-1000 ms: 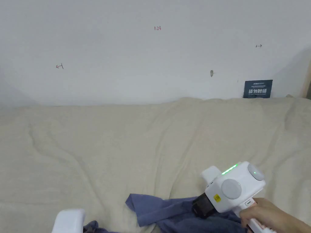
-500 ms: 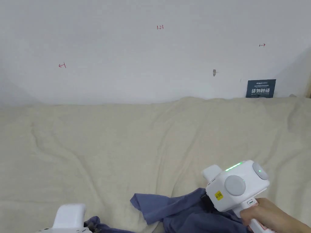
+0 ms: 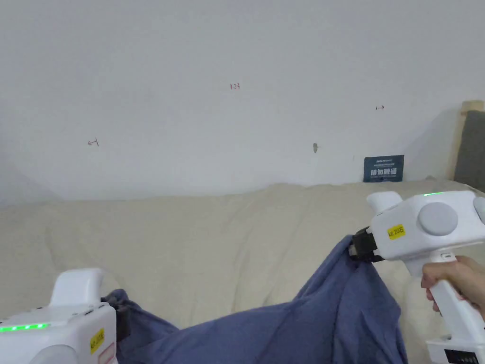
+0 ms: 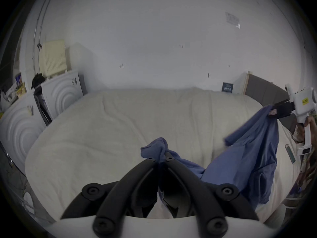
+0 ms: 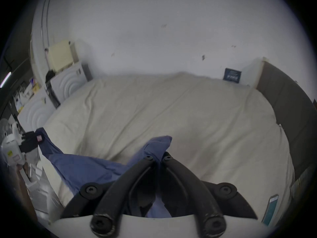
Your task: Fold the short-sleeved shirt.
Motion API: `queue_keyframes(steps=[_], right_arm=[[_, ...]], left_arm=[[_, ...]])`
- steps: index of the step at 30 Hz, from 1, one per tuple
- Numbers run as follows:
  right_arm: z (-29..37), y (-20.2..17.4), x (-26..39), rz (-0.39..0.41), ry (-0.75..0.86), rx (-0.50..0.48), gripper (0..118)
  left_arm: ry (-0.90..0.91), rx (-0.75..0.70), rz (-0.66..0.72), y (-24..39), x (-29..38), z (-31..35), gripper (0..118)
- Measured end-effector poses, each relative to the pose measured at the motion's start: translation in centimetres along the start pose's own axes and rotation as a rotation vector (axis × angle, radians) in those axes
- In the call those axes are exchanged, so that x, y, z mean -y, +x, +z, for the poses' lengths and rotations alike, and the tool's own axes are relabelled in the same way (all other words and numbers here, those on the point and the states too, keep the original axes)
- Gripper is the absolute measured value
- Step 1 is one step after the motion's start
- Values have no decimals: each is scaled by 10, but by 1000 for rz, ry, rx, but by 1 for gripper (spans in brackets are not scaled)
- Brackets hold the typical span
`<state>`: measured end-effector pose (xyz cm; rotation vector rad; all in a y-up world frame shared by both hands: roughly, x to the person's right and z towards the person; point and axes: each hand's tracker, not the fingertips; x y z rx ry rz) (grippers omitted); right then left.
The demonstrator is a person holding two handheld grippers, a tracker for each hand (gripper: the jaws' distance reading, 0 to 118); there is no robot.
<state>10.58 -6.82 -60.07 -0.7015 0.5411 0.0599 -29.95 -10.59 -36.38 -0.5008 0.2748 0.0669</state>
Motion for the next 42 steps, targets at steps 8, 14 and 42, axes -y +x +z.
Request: queue_keyframes(steps=[8,14,42], right_arm=[[97,35,-69,-113,203,66,3],[141,32,-127,-171,303,64,3],[133,41,-330,-145,447,96,3]], left_arm=[[188,-88,-5,-17,-104,31,2],[305,-65,-8,-18,-185,54,2],[469,-185,-48,-18,-378,-16,2]])
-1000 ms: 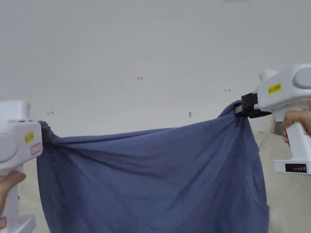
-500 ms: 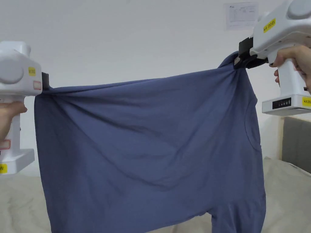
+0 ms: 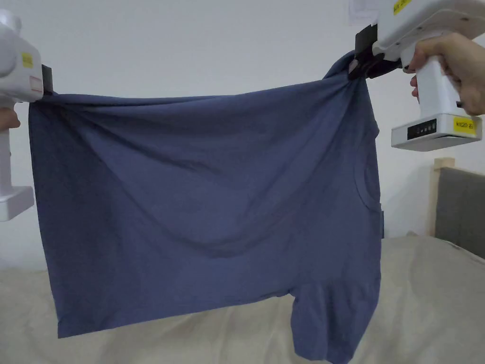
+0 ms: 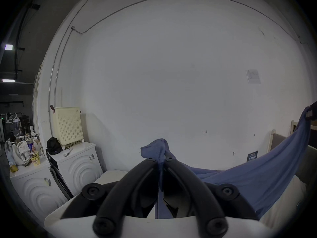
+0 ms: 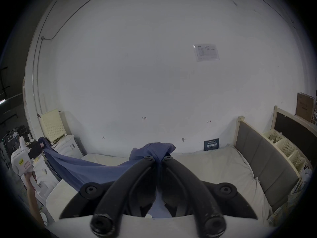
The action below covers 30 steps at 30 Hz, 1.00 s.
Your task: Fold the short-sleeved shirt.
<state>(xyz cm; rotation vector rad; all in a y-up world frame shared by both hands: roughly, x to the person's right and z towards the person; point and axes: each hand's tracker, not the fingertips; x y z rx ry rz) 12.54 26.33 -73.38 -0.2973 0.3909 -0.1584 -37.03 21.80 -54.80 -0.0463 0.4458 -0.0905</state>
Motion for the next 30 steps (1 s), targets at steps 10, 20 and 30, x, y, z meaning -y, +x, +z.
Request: queue_keyframes(steps=[10,20,30], right_arm=[[-23,34,158,-84,-228,-19,3],[32,54,392,-231,-405,-19,3],[155,13,526,-166,-514,-18,3]], left_arm=[[-237,28,-5,9,159,15,2],[-528,49,72,-5,359,118,2],[-652,19,85,-43,434,223,2]])
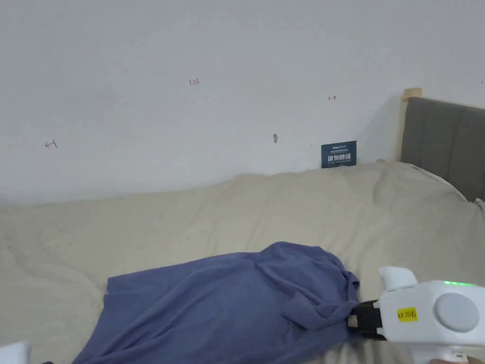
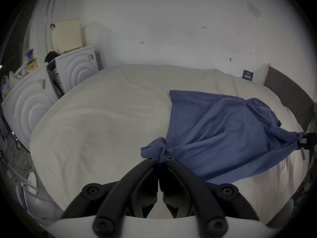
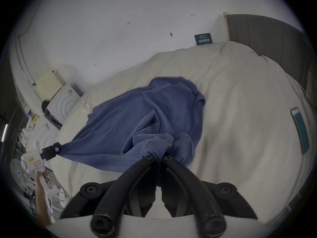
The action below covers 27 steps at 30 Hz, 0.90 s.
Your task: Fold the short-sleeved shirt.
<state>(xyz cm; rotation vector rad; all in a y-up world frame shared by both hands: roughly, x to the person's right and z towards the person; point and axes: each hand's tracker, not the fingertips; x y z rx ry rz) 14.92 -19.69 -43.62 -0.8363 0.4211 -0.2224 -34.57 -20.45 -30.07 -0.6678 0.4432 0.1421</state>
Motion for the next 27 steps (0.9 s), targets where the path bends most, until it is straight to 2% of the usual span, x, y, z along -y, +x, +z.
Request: queue_keyframes(steps=[5,9,11,17,20,21,22,23,24,25,26,27], right_arm=[[31,4,66,10,-17,-16,3],[53,10,109,-26,-32,35,3],[54,17,119,-39,-51,30,3],[52,31,133,-112,-70,28,3],[51,29,134,-100,-50,20,4],[51,29,133,-93,-40,23,5],[51,29,133,-84,-37,30,11],[50,29,133,-80,-40,45,25],[50,27,134,-77,-43,50,44],[50,27,134,-38,-38,106,70],[54,25,134,-13,-25,121,81],[59,22,134,18,-7,134,83]], left_arm=[[-21,11,-30,-19,36,44,2],[-6,4,17,-34,63,81,2],[-33,-34,-12,-38,77,92,2],[-83,-6,-8,-44,104,92,2],[-81,-1,-12,-44,107,84,4],[-68,4,-4,-46,108,83,7],[-70,5,2,-46,108,81,24],[-87,10,3,-48,107,78,46],[-97,13,7,-50,107,76,72],[-101,16,12,-51,107,77,101],[-81,32,15,-52,108,82,109],[-50,55,31,-53,107,87,109]])
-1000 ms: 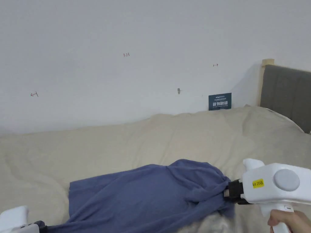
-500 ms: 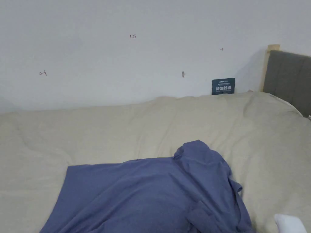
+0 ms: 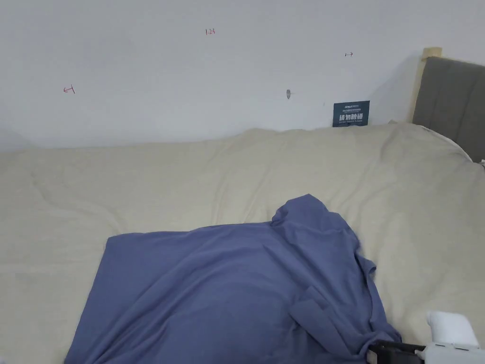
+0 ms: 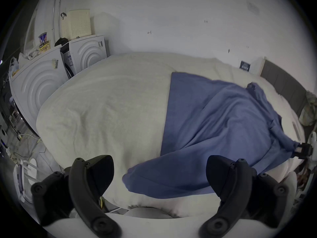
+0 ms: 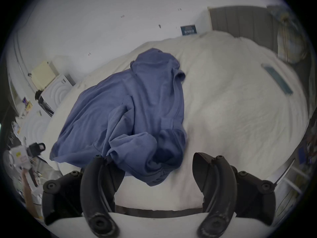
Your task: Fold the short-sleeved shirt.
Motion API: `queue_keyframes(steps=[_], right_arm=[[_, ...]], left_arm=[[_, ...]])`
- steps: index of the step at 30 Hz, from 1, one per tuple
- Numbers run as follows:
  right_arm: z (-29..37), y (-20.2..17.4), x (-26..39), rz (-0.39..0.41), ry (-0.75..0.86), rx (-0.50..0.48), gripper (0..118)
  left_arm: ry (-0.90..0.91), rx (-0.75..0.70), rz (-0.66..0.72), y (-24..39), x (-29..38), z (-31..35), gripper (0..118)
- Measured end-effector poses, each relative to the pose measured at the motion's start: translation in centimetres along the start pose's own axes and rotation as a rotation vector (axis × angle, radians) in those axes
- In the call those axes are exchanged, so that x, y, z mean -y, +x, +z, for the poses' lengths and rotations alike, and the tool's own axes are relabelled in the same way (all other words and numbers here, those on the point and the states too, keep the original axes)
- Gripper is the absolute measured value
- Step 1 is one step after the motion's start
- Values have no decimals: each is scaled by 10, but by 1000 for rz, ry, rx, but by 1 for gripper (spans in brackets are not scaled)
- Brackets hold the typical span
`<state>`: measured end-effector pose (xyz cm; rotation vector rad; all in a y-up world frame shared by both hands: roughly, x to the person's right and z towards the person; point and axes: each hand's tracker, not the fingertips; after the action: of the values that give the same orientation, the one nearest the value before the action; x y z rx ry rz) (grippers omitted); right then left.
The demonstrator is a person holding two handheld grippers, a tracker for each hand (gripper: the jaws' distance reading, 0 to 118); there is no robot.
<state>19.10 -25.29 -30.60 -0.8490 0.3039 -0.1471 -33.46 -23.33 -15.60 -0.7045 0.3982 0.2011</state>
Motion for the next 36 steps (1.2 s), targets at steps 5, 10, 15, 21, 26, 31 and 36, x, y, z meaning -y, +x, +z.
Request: queue_keyframes(steps=[5,10,15,21,26,31,36], right_arm=[[36,-21,4,33,171,-64,82],[62,-41,8,73,259,-92,7],[45,-47,19,82,200,-83,0],[35,-49,25,69,156,-105,0],[34,-49,23,63,143,-95,0],[34,-47,22,44,138,-87,0],[29,-44,23,34,115,-73,0]], left_arm=[[11,49,18,2,-5,24,109],[59,65,2,-3,1,45,42],[-16,-1,-19,-8,11,40,0],[11,-4,51,-30,17,36,0],[-82,55,64,-40,15,12,105],[-112,39,50,-32,19,-14,117],[-175,65,95,-40,25,-36,64]])
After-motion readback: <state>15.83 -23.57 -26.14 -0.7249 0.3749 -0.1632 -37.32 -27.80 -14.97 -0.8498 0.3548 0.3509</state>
